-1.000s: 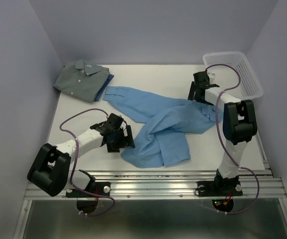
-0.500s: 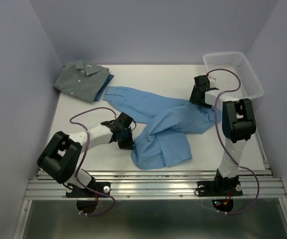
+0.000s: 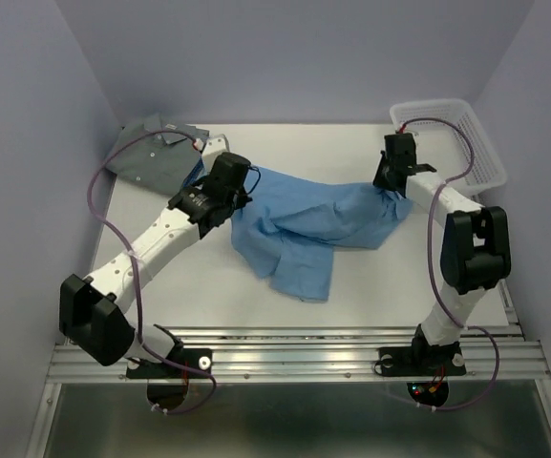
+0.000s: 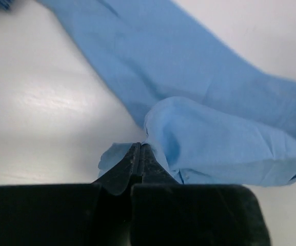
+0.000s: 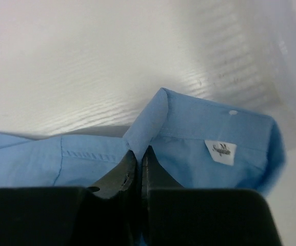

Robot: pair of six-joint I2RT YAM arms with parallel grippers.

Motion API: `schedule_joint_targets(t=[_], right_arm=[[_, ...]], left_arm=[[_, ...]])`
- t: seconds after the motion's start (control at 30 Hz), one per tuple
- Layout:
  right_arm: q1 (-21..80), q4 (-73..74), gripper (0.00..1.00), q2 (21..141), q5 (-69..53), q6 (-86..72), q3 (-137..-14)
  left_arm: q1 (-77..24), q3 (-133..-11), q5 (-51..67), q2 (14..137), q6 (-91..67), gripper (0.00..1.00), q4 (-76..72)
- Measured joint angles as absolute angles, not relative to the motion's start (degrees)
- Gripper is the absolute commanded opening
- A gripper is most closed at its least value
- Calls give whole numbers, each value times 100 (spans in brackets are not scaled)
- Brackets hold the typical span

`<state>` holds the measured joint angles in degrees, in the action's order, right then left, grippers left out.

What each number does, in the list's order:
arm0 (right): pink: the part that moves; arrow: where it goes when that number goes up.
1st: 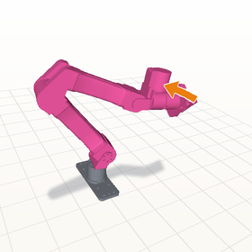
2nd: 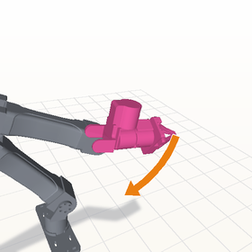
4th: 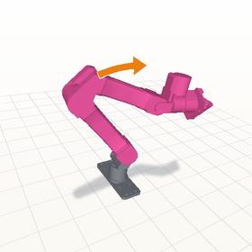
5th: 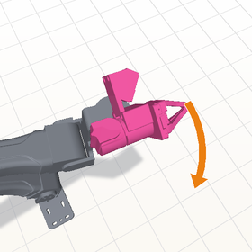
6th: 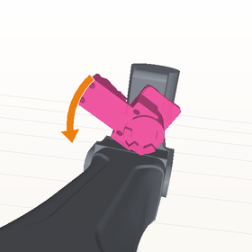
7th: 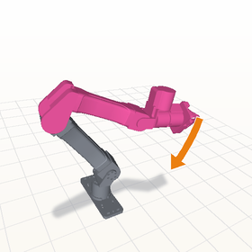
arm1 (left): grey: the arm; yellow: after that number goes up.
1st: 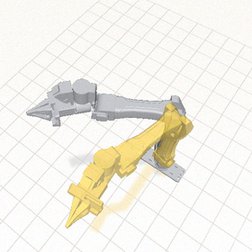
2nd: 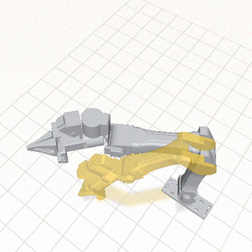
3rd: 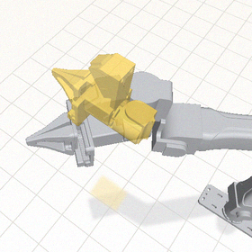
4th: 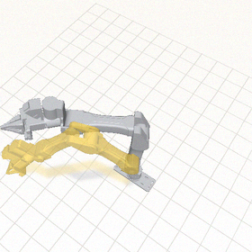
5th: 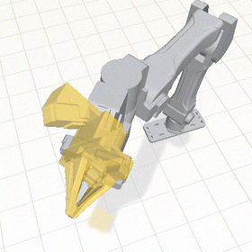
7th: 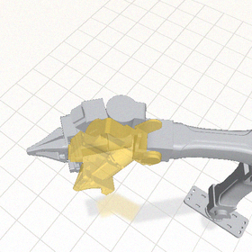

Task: Fold and stack the long sleeve shirts
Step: Flatten the shirt out

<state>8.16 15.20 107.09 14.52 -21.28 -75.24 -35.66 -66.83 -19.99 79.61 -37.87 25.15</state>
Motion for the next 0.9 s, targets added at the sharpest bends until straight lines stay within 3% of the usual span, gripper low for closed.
schedule_joint_targets(t=[0.43, 0.7, 0.9], right_arm=[[854, 1531, 1, 8250, 1990, -1404, -9483], [978, 1452, 1, 6794, 1719, -1345, -9848], [985, 1498, 1, 6047, 1194, -1496, -9754]], left_arm=[[-2169, -8440, -3653, 6598, -3114, 0, 2477], [-2311, -8613, -3286, 4890, -2443, 0, 1549], [-2316, -8615, -2823, 4355, -2283, 0, 1347]])
